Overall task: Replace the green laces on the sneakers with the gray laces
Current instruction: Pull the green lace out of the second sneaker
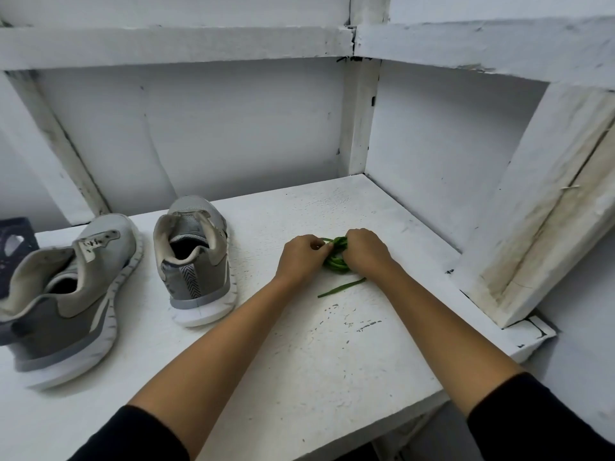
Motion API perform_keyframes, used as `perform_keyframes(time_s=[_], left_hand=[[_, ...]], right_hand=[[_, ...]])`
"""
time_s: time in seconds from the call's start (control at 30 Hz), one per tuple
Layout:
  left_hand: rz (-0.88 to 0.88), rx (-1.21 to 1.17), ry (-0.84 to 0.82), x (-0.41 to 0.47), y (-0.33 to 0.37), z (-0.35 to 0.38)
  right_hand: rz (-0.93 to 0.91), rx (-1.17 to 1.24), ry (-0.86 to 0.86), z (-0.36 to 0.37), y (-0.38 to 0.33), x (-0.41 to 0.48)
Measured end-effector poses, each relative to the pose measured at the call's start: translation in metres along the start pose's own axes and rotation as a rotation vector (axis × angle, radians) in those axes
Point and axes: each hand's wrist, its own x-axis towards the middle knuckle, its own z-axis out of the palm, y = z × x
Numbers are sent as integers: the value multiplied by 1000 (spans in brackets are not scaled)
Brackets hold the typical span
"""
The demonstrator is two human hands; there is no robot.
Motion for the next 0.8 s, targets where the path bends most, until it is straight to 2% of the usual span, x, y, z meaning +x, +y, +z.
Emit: perform_keyframes(time_s=[0.4,0.67,0.8], left_hand=[[11,-1,110,-4,-4,-16],[144,222,141,-17,-14,-16],[136,256,127,-30,-18,-16]], right_hand=[[-2,175,117,-5,3,-13],[-110,336,229,-3,10,-24],[-110,442,246,-7,11,-35]])
